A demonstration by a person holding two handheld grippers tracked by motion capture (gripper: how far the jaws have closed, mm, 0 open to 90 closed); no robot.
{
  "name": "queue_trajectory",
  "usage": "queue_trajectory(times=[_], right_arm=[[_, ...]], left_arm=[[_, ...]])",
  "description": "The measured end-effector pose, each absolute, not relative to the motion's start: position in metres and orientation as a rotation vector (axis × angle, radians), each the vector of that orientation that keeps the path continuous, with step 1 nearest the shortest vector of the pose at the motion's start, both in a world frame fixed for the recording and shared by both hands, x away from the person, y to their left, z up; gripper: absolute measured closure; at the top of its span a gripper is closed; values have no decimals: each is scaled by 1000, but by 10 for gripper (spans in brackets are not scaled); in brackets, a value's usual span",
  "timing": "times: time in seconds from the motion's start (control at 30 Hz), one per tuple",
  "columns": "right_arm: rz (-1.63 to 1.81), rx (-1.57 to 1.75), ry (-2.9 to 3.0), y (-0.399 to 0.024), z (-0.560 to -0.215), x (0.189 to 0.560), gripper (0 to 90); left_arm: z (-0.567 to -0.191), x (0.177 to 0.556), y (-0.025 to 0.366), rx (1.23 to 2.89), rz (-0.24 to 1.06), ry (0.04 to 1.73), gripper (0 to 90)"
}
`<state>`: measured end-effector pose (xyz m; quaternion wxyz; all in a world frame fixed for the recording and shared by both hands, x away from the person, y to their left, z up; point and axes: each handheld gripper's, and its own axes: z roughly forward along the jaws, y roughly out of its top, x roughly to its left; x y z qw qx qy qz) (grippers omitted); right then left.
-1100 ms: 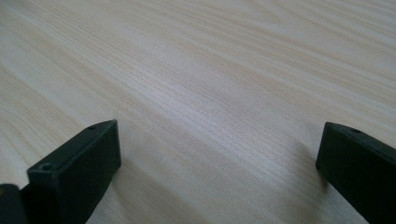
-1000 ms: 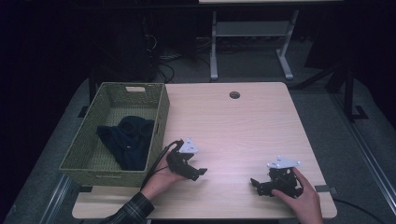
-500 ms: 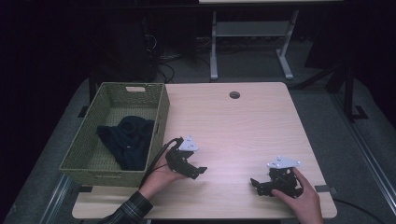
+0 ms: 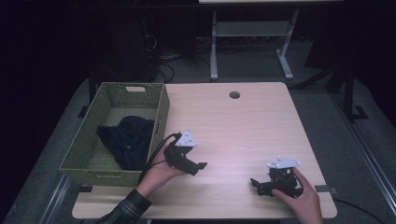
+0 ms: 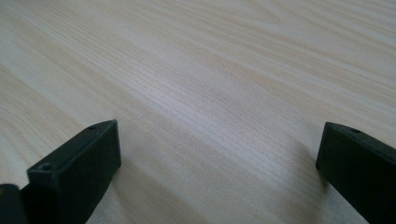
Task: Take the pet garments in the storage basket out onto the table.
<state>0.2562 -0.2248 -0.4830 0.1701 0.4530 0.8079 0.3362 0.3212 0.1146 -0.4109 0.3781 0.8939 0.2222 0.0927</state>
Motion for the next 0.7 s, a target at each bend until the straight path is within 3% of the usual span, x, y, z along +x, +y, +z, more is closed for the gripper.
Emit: queue_trajectory(times=[0.7], right_arm=[[955, 1287, 2294, -225, -483, 256, 0]], left_arm=[[-385, 328, 119, 2247, 219, 539, 139]])
